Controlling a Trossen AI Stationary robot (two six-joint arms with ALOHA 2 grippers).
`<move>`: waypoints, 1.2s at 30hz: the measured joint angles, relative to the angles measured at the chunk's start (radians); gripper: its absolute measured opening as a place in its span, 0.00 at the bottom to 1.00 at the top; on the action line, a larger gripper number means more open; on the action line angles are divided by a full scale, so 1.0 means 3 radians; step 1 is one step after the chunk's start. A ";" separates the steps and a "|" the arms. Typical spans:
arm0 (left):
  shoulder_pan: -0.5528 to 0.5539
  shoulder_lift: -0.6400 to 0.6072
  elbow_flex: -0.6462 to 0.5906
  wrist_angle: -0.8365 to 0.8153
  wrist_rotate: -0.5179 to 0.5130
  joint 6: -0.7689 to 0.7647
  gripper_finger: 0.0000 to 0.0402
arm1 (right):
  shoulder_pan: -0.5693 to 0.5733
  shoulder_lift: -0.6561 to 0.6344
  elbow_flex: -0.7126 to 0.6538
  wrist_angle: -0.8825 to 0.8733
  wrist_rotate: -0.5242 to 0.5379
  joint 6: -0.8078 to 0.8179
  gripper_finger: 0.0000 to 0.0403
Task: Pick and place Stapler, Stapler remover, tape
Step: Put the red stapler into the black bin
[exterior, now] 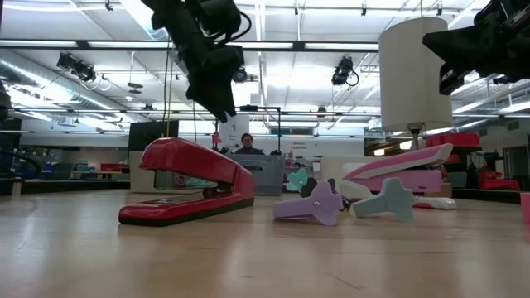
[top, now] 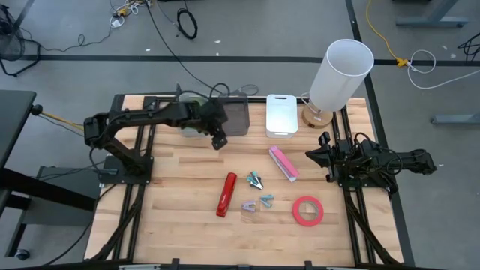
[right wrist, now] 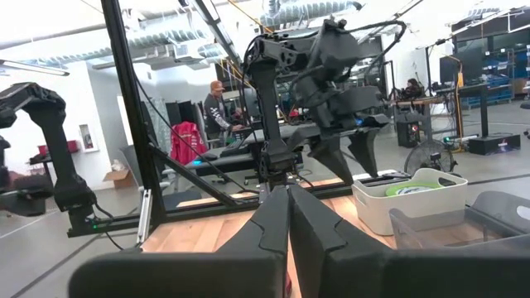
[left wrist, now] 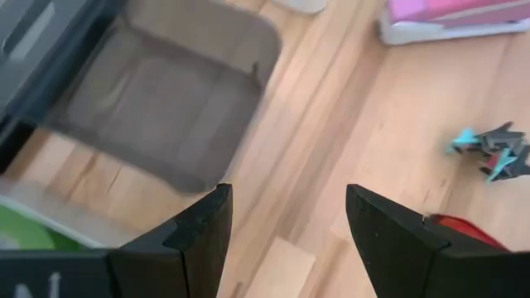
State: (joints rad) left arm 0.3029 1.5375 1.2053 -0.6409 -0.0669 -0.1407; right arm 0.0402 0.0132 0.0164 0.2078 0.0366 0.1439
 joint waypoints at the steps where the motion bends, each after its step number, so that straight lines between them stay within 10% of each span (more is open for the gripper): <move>1: -0.0029 0.0000 0.0000 0.0043 -0.0010 0.0006 0.59 | -0.0001 0.0000 0.0000 0.0001 0.0000 0.0000 0.04; 36: -0.1423 -0.0318 -0.0003 0.0473 0.0244 -0.0807 0.59 | 0.0000 0.0001 0.0000 0.0001 -0.0001 0.0000 0.04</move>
State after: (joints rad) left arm -0.1239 1.4422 1.2045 -0.4989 0.0063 -0.3828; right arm 0.0401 0.0134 0.0164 0.2081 0.0364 0.1439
